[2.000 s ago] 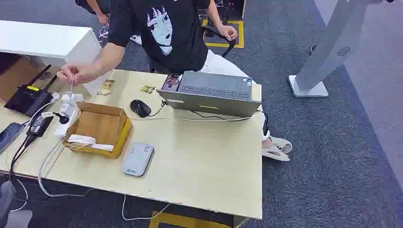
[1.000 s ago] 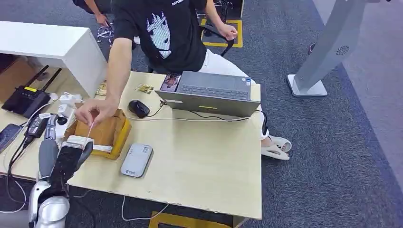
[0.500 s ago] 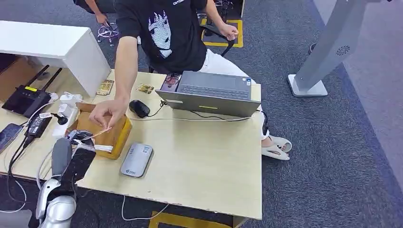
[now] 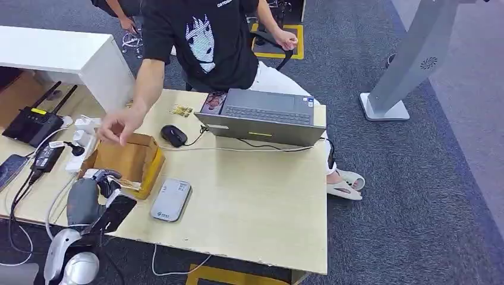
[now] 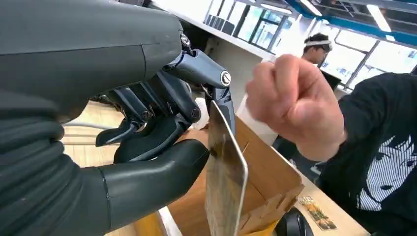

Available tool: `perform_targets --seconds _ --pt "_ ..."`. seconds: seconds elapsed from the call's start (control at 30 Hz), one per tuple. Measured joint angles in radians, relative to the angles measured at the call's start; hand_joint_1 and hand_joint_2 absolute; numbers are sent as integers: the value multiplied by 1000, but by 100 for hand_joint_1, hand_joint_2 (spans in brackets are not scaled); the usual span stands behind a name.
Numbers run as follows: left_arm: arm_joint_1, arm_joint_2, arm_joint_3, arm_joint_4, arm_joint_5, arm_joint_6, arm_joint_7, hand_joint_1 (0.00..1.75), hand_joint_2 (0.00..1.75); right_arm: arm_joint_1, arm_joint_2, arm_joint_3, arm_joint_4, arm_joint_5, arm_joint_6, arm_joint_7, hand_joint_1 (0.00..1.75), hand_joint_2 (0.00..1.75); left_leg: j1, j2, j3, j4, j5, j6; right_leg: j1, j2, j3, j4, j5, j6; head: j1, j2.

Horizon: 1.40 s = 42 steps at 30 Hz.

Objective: Pass the card to the sensor for recognition and then transmit it.

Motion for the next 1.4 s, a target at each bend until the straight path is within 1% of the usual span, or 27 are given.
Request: perform_targets --seconds 0.03,0.1,0.2,0.33,0.4,0.5,0.63,0.77,0.83,0.87,0.93,0.97,1.0,1.07,1.1,1.13,1.2,1.23,1.4 --pt "1 1 -1 0 -2 2 0 175 175 0 0 0 0 0 0 0 0 175 0 0 0 0 0 0 0 0 0 0 0 0 0 0" --pt "3 4 -4 -2 -39 10 18 175 175 0 0 0 2 -1 0 3 0 175 0 0 0 0 0 0 0 0 0 0 0 0 0 0" --pt "4 16 -18 -3 -153 18 73 175 175 0 0 0 2 -3 0 10 0 175 0 0 0 0 0 0 0 0 0 0 0 0 0 0" --pt "3 44 -51 4 -327 57 147 175 175 1 0 1 3 -1 0 10 0 175 0 0 0 0 0 0 0 0 0 0 0 0 0 0" --pt "1 58 -64 20 -393 76 172 175 175 1 0 2 6 1 0 11 0 175 0 0 0 0 0 0 0 0 0 0 0 0 0 0" --pt "-2 74 -82 42 -431 97 188 175 175 2 0 2 8 2 0 13 0 175 0 0 0 0 0 0 0 0 0 0 0 0 0 0" --pt "-12 88 -100 75 -462 101 200 175 175 3 0 3 11 8 0 19 0 175 0 0 0 0 0 0 0 0 0 0 0 0 0 0" --pt "-34 88 -114 125 -445 105 204 175 175 4 0 6 15 16 0 28 0 175 0 0 0 0 0 0 0 0 0 0 0 0 0 0" --pt "-56 86 -122 166 -440 113 204 175 175 3 -2 12 16 23 0 29 0 175 0 0 0 0 0 0 0 0 0 0 0 0 0 0" --pt "-62 84 -125 180 -444 123 213 175 175 3 0 16 17 34 0 25 0 175 0 0 0 0 0 0 0 0 1 0 0 0 0 0" --pt "-58 74 -125 197 -460 162 241 175 175 10 30 38 5 75 -1 -1 0 175 0 1 0 0 0 0 0 1 0 0 0 0 0 0" --pt "-50 71 -125 199 -448 172 240 175 175 14 52 44 -11 87 -2 -6 0 175 1 2 0 0 0 0 0 1 0 0 0 0 1 0" --pt "-42 64 -125 198 -408 172 225 175 175 16 76 44 -30 103 -2 -11 0 175 1 1 0 0 0 0 0 1 0 0 0 0 1 0" --pt "-24 49 -125 182 -305 152 177 175 175 17 108 44 -47 124 -2 -14 0 175 0 0 0 0 0 0 0 0 -1 0 0 0 0 0" --pt "-17 37 -128 162 -268 138 152 175 175 16 109 39 -53 137 -2 -16 0 175 -1 0 0 0 0 0 -1 0 -1 0 -1 0 -3 0" --pt "-12 26 -135 133 -264 128 135 175 175 15 117 32 -66 148 -3 -16 0 175 0 0 -1 0 0 0 0 -1 -1 0 -1 0 -4 0" --pt "-11 10 -150 96 -264 121 131 175 175 14 124 24 -81 158 -5 -16 0 175 0 0 -2 0 0 0 0 -1 0 0 0 0 2 0" --pt "-11 3 -154 84 -264 119 128 175 175 14 124 21 -84 159 -5 -16 0 175 0 0 -1 0 0 0 0 0 0 0 0 0 0 0" --pt "-9 -13 -165 41 -255 113 122 175 175 14 127 13 -95 162 -5 -15 0 175 0 0 -1 0 0 0 0 -1 0 0 0 0 1 0"
